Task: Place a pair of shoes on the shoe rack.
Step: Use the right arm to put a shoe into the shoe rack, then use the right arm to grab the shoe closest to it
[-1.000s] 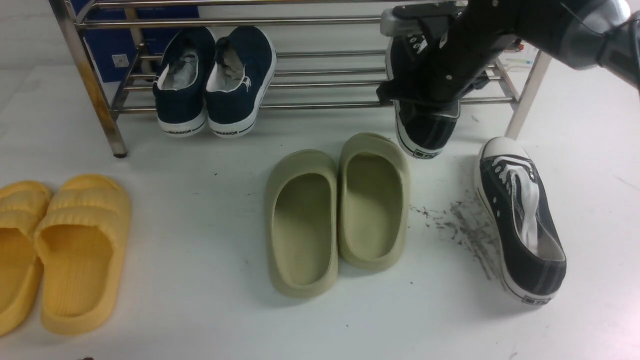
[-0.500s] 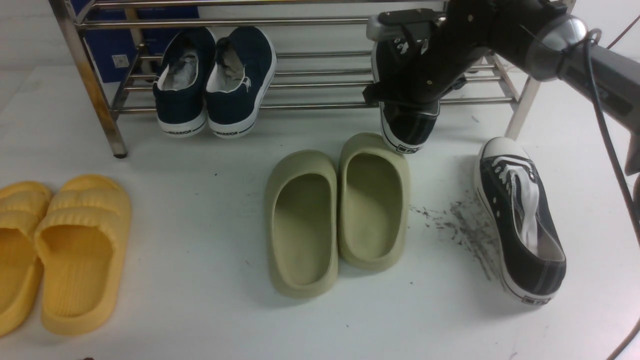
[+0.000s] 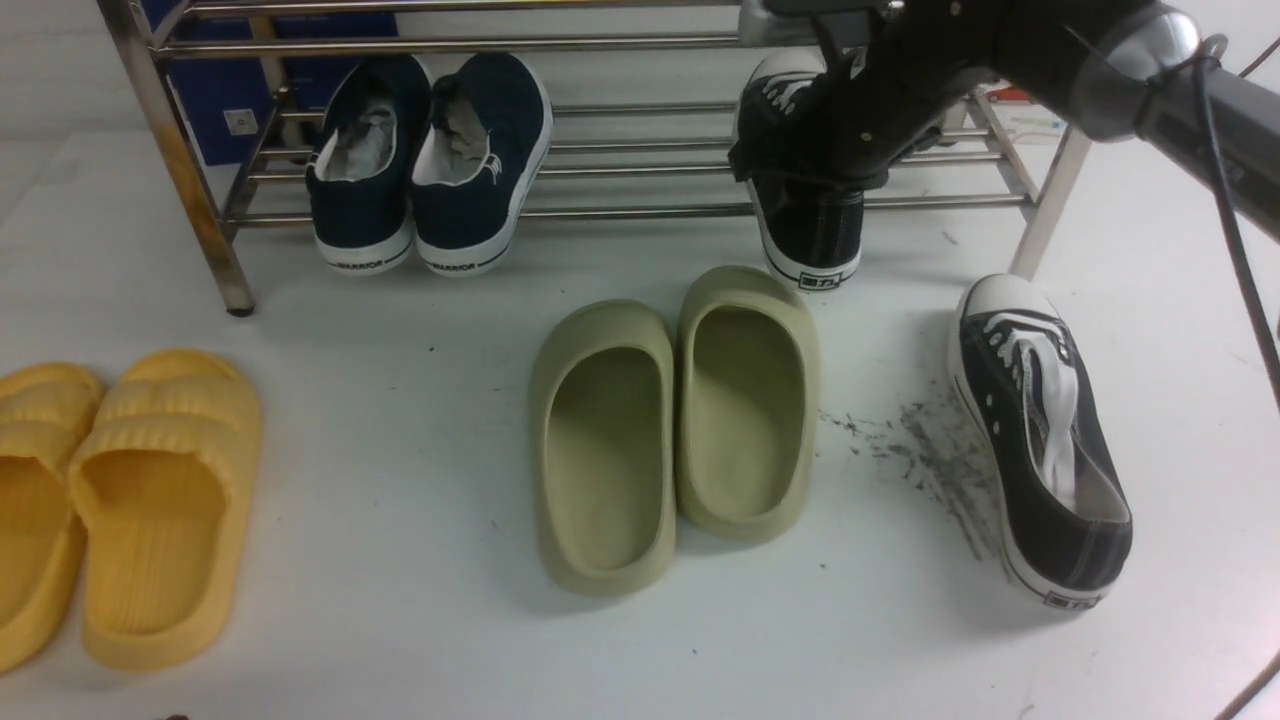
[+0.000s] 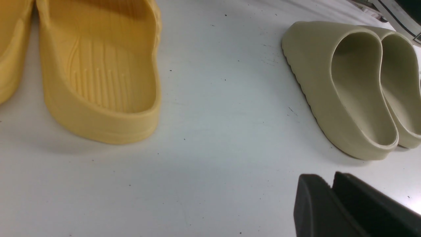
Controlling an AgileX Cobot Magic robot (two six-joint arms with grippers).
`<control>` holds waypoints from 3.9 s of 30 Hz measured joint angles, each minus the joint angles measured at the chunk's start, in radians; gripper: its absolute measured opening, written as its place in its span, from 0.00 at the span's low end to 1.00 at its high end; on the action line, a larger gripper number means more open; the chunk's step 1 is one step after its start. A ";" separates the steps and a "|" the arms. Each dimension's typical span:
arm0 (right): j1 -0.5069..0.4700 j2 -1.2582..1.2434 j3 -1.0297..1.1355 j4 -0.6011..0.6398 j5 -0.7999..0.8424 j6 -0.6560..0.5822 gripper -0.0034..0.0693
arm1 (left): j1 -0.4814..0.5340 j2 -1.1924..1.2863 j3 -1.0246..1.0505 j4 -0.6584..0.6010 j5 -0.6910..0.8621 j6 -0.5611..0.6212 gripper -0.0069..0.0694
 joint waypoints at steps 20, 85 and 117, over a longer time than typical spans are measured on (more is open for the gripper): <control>0.000 -0.041 0.052 -0.009 0.284 0.044 0.04 | 0.000 0.000 0.000 0.000 0.000 0.000 0.23; 0.000 -0.504 0.505 -0.131 0.214 0.244 0.56 | 0.000 0.000 0.000 0.000 0.000 0.000 0.28; 0.000 -0.578 1.097 -0.238 -0.091 0.179 0.08 | 0.000 0.000 0.000 0.000 0.000 0.000 0.31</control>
